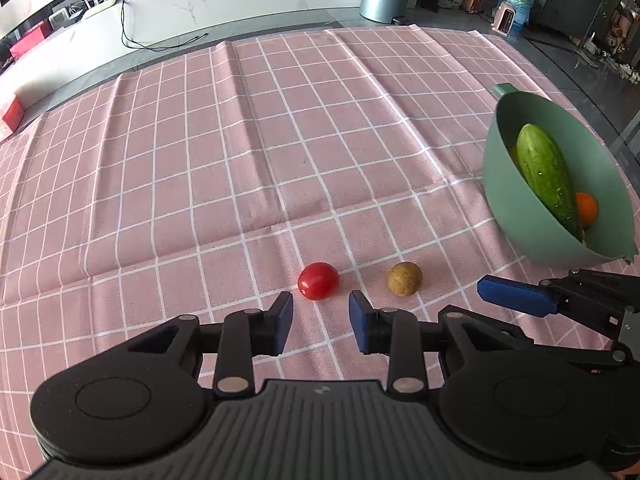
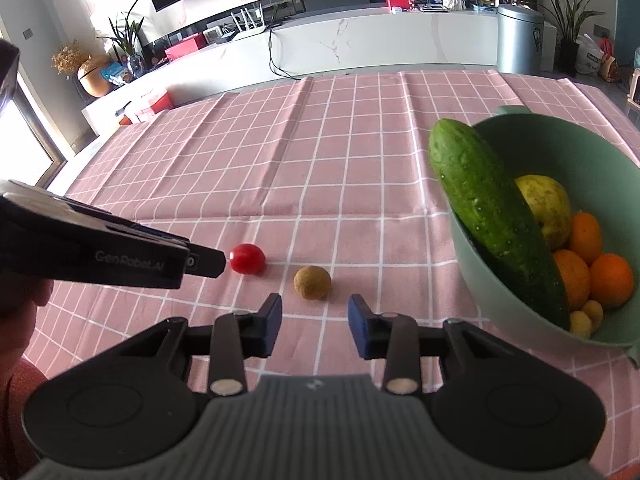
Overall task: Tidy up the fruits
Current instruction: 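Move the left gripper to the red cherry tomato while the right approaches the last longan, then grasp the cherry tomato with the left gripper while the right gripper grasps the longan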
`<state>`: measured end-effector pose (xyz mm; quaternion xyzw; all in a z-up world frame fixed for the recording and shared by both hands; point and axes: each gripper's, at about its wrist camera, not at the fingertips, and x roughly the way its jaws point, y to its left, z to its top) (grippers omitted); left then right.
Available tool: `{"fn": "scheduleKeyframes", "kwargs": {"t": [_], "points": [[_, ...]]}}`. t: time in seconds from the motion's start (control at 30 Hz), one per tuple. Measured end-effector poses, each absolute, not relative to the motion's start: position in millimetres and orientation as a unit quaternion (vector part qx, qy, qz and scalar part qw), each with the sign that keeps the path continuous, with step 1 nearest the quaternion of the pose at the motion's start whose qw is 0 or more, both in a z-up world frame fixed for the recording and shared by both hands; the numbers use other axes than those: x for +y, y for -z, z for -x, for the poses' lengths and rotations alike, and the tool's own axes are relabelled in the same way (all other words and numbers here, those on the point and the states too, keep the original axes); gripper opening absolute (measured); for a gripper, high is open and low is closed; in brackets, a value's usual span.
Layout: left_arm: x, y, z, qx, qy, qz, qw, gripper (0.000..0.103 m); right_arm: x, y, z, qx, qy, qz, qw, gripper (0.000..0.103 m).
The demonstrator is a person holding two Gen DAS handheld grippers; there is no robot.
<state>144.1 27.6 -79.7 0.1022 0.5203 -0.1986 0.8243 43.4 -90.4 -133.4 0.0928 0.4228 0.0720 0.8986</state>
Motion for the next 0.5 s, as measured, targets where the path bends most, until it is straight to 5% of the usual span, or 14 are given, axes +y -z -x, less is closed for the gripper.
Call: {"fn": "scheduleKeyframes", "kwargs": {"t": [0.5], "points": [[16, 114, -161, 0.523, 0.21, -0.113, 0.818, 0.039, -86, 162, -67, 0.428, -0.09, -0.052, 0.898, 0.033]]}}
